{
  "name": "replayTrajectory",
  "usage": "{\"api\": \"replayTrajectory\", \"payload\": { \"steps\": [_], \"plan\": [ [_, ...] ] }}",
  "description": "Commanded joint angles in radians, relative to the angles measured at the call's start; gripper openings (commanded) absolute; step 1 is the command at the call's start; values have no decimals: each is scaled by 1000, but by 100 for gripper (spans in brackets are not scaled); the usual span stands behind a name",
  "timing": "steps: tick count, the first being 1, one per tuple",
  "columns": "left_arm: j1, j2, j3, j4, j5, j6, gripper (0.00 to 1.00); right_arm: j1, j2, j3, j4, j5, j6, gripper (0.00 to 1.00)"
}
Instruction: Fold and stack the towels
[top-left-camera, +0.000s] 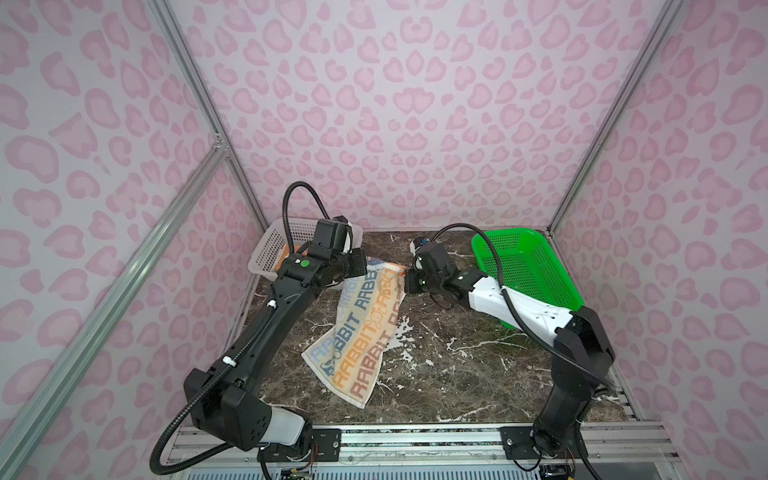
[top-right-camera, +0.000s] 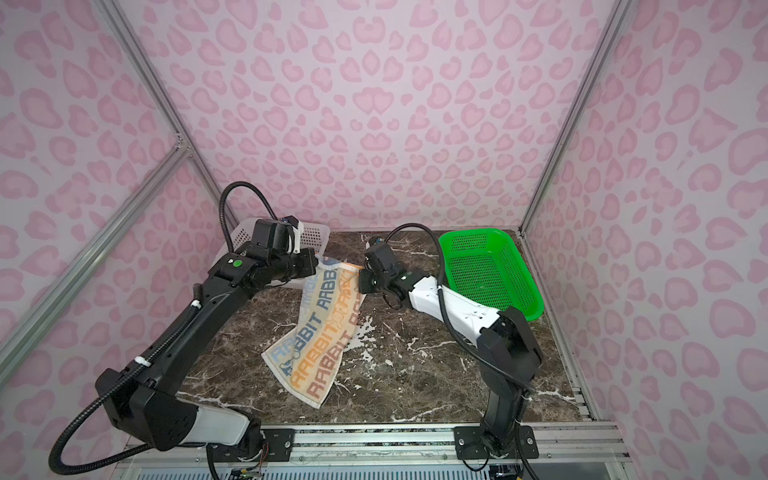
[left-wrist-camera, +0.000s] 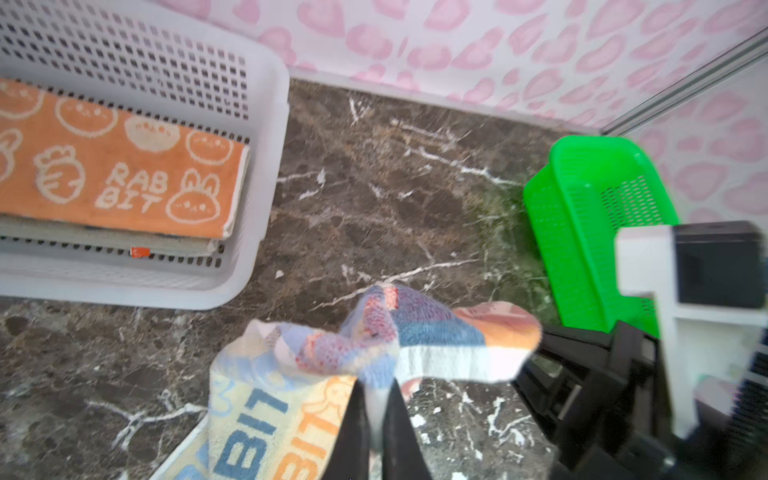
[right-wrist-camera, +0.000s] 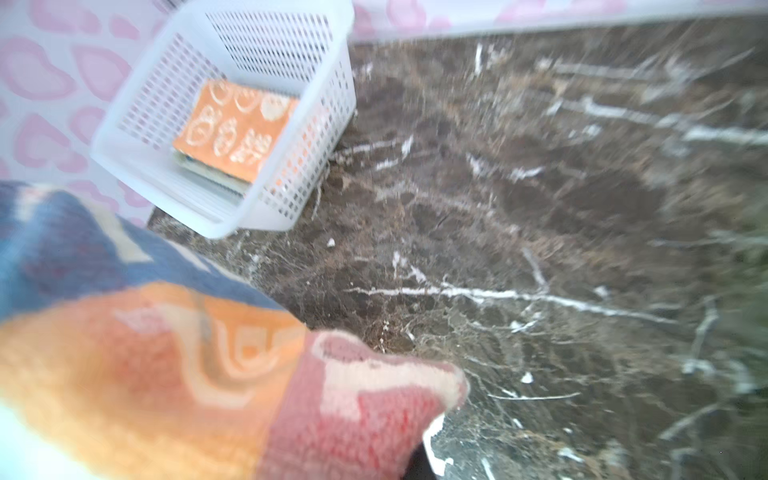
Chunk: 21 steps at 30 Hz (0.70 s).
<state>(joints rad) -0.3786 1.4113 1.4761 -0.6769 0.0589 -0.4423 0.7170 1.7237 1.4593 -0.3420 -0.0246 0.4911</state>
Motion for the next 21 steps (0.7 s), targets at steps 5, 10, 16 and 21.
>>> {"api": "replayTrajectory", "payload": {
  "steps": [5,10,16,21],
  "plan": [
    [-5,-115,72,169,123,-60,2,-13,-252,93,-210,157,-175,0],
    [-60,-162,120,164,152,-72,2,11,-370,157,-315,170,-245,0],
    [-181,-253,132,136,102,-80,2,90,-531,155,-392,201,-299,0],
    [-280,-346,132,124,47,-126,2,139,-659,149,-429,176,-314,0]
  ]
}}
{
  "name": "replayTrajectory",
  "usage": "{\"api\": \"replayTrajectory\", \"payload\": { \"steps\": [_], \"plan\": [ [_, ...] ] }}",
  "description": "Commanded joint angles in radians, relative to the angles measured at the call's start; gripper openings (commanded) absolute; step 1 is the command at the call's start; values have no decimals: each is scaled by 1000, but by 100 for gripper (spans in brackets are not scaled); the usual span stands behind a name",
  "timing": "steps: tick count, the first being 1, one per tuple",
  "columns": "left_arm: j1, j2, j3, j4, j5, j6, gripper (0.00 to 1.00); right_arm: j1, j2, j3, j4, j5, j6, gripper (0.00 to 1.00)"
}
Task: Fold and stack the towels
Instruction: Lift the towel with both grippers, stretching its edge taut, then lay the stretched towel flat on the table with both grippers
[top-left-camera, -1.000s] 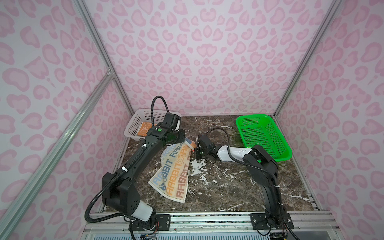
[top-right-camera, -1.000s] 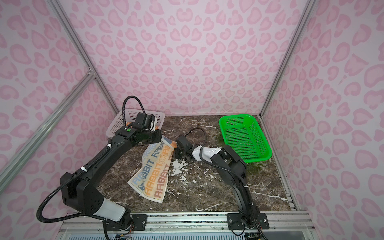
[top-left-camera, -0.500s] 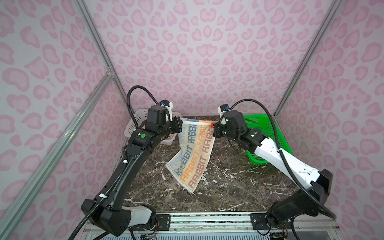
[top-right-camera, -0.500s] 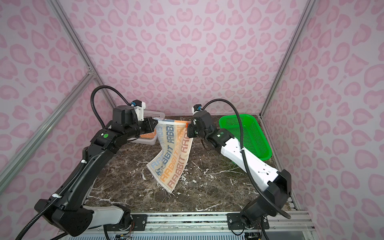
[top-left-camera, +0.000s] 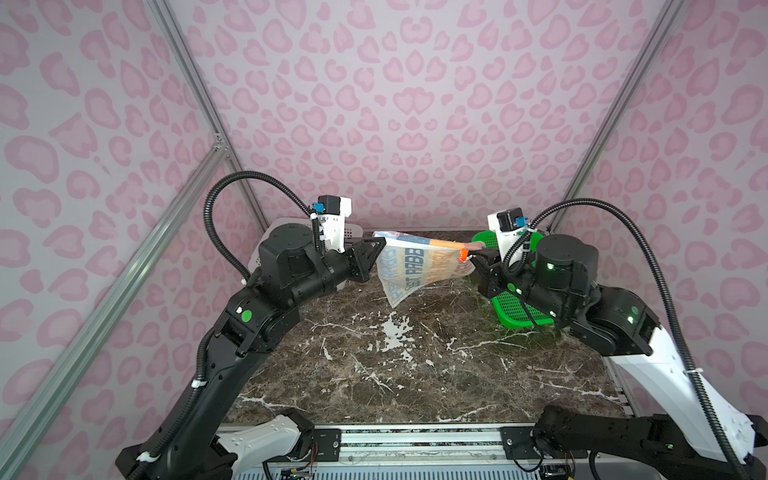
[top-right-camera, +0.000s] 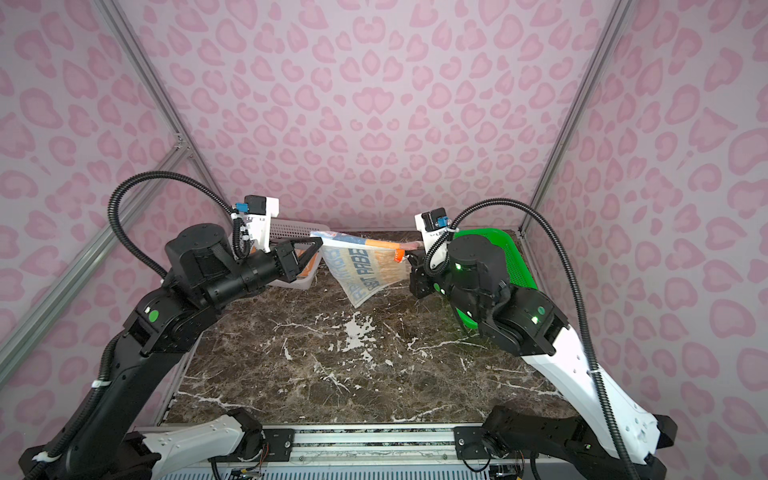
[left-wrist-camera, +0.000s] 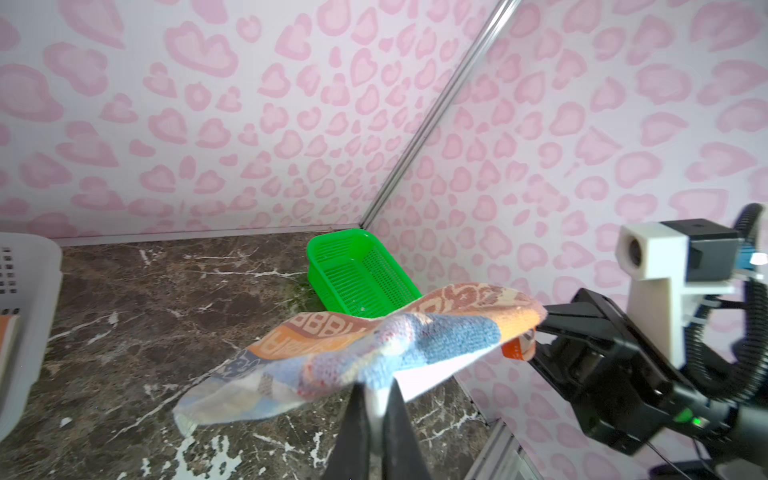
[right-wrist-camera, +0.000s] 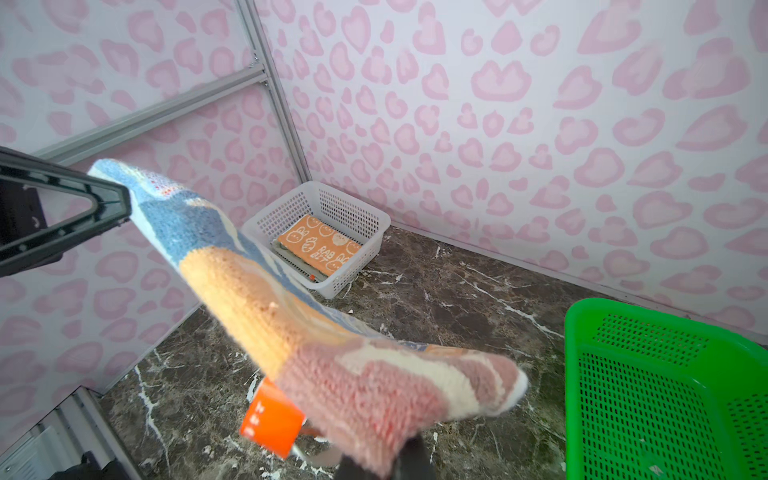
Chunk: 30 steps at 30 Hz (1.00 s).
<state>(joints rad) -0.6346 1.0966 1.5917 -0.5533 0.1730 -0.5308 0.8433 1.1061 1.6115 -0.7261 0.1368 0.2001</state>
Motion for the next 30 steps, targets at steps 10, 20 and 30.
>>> {"api": "replayTrajectory", "payload": {
  "steps": [10,20,30],
  "plan": [
    [-38,38,178,-131,-175,-64,2,-30,22,157,-151,50,8,0],
    [206,379,40,-51,-50,-12,3,-467,408,109,-60,-383,131,0],
    [288,843,145,47,75,22,3,-531,801,209,-32,-435,124,0]
  ]
}}
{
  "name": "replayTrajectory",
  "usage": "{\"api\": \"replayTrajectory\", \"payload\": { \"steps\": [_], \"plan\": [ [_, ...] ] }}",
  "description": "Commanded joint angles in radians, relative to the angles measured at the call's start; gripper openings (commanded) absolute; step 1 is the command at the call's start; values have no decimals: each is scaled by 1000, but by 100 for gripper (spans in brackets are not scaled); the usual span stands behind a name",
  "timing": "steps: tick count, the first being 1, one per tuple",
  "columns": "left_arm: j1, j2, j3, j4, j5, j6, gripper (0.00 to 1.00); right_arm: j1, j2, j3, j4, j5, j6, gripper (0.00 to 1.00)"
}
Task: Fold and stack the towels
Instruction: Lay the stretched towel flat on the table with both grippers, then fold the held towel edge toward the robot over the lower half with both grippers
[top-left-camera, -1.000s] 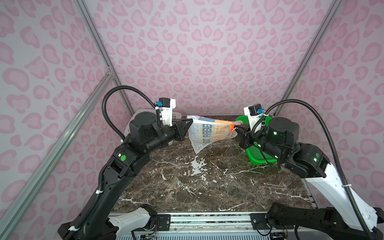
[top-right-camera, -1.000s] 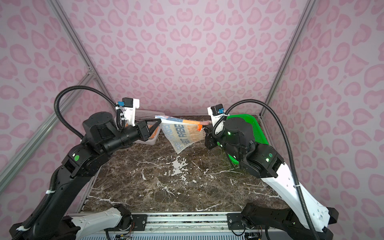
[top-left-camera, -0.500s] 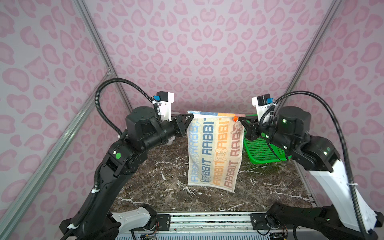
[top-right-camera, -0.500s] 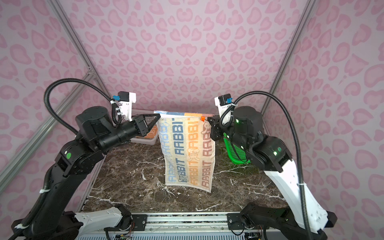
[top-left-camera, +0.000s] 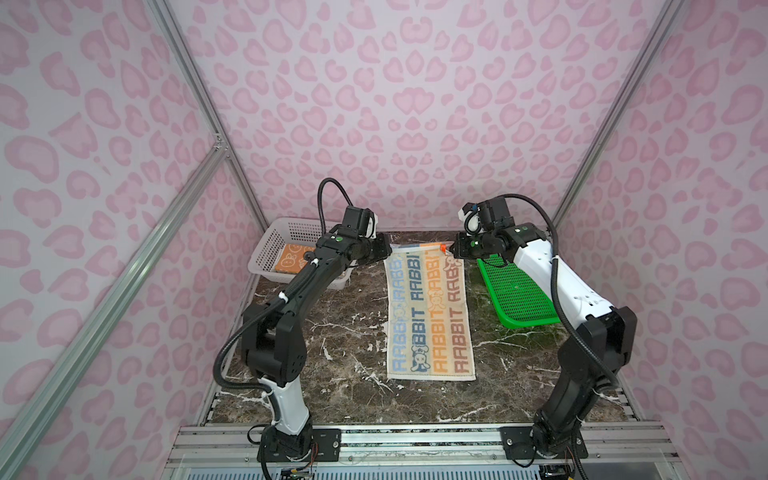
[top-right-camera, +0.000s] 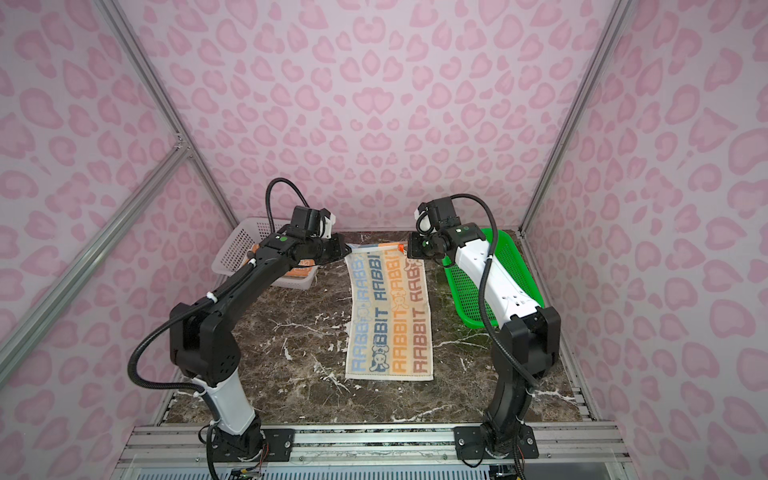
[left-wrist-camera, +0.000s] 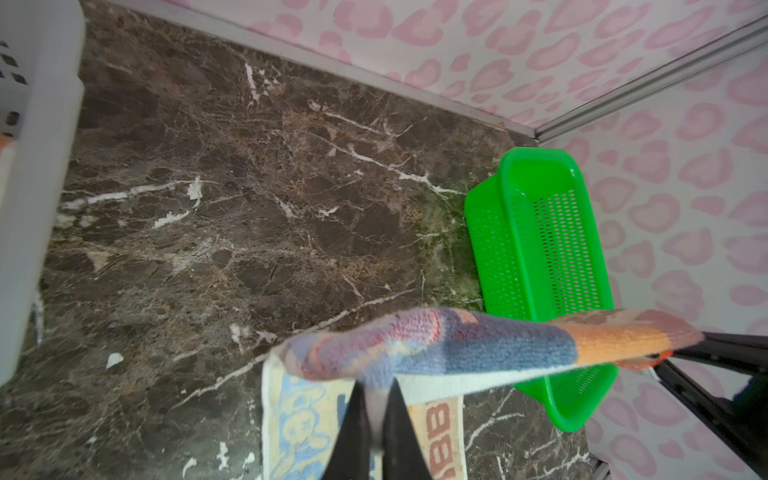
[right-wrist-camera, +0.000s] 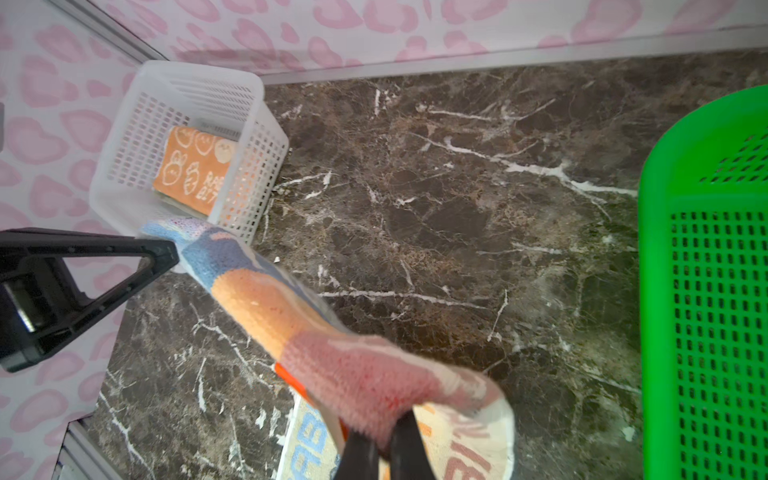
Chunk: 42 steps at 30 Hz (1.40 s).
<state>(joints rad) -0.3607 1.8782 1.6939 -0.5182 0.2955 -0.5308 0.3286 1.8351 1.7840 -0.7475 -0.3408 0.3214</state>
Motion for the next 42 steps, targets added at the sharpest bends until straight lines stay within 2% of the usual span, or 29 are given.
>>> {"api": "replayTrajectory", "payload": {
  "steps": [1,6,13,23,29,36,39,42],
  "plan": [
    [14,85,56,12,-45,23,3,-20,106,60,-38,42,-3,0],
    [14,117,21,35,-9,17,3,-24,152,-6,-21,42,-7,0],
    [-6,-26,-218,113,-11,-7,3,-25,39,-253,30,104,10,0],
    [-137,-243,-627,216,-79,-90,3,9,-153,-689,174,90,57,0],
    [-193,-241,-741,224,-96,-105,3,85,-184,-853,245,120,92,0],
    [-195,-155,-756,228,-99,-95,3,123,-113,-902,330,108,139,0],
    [-183,-142,-733,205,-140,-77,3,127,-65,-853,335,96,142,0],
    [-132,-111,-698,184,-155,-51,3,126,-3,-766,329,94,143,0]
  ]
}}
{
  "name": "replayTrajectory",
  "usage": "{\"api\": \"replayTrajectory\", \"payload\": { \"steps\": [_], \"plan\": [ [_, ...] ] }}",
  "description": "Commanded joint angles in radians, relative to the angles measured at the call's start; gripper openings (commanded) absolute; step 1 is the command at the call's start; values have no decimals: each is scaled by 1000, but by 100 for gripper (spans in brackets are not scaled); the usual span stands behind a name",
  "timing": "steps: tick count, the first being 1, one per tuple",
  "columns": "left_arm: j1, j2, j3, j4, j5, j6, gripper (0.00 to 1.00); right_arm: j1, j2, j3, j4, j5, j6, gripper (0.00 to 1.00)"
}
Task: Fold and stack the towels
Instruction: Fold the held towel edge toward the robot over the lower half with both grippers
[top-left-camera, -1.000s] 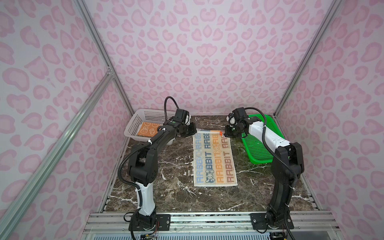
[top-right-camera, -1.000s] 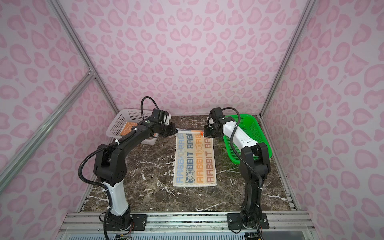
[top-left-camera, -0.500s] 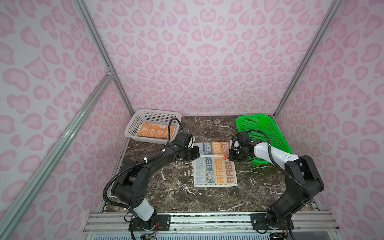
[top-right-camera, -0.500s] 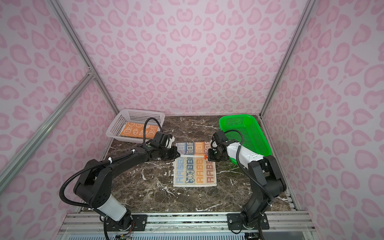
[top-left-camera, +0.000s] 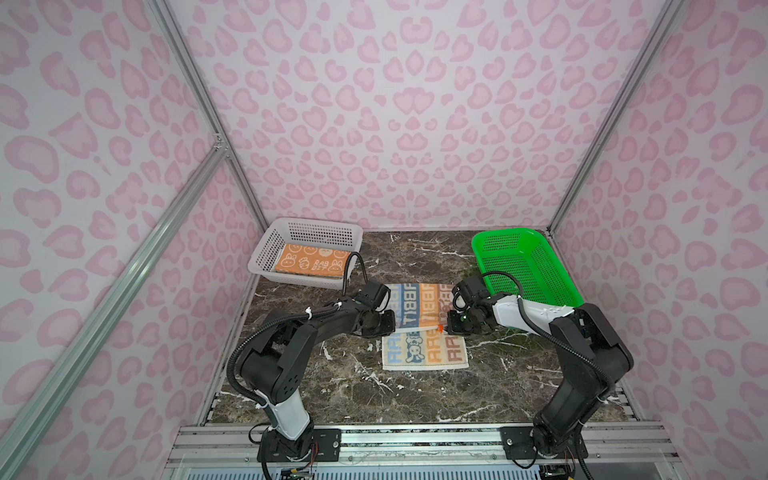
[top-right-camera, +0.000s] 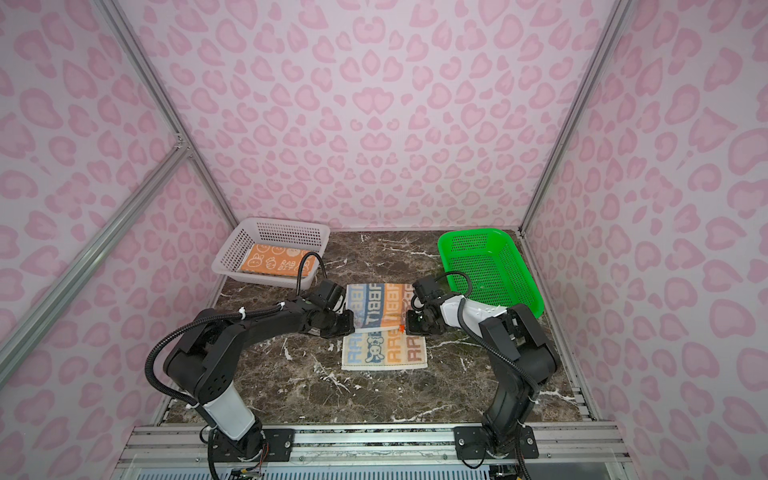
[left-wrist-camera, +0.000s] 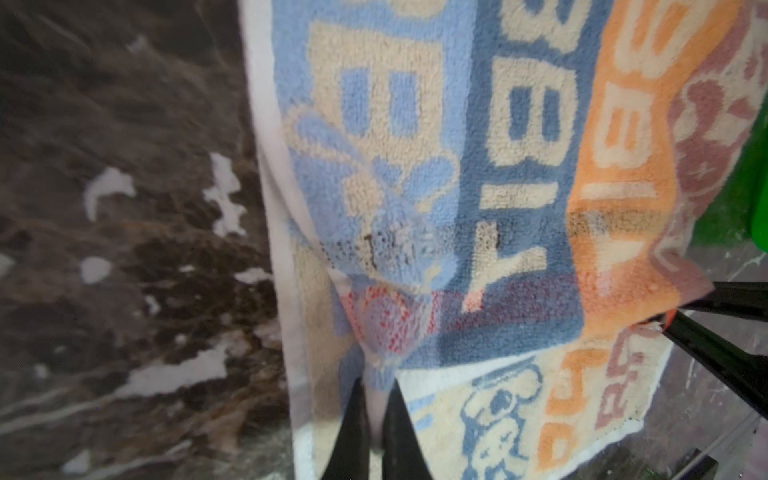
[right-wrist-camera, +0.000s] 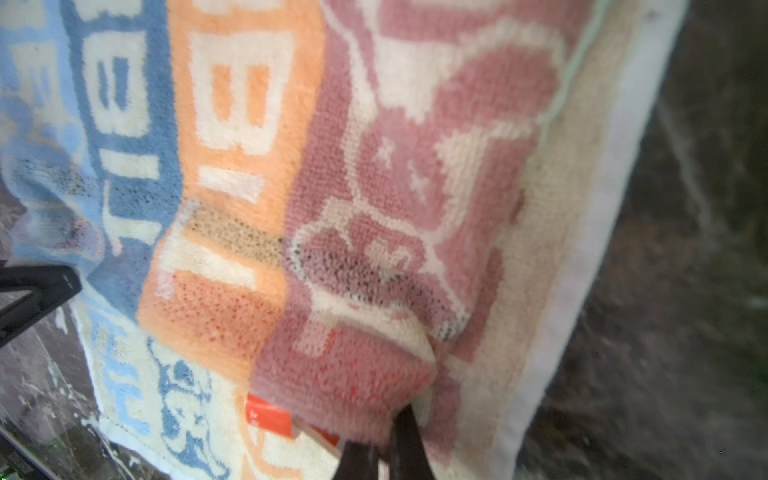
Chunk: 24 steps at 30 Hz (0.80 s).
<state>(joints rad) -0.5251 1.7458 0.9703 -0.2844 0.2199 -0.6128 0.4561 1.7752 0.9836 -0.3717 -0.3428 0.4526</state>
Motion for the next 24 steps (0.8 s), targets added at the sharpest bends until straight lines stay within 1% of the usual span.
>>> {"api": "replayTrajectory", "payload": {
  "steps": [1,4,7,9,13,16,19,24],
  "plan": [
    [56,39,40,-50,-76,39,3,-1,84,72,-54,94,12,0],
    [108,95,107,-63,-64,67,3,0,164,189,-79,67,18,0],
    [122,144,203,-104,-52,86,3,5,210,298,-117,32,26,0],
    [122,146,243,-114,-38,86,3,10,207,351,-149,41,25,0],
    [121,106,275,-144,-52,90,3,6,160,413,-219,73,0,0],
    [120,57,269,-171,-59,97,3,-1,108,415,-255,93,-26,0],
    [120,-5,225,-171,-65,94,3,-6,65,388,-273,105,-39,0],
    [110,-93,144,-168,-79,86,3,0,-15,281,-260,105,-44,0]
  ]
}}
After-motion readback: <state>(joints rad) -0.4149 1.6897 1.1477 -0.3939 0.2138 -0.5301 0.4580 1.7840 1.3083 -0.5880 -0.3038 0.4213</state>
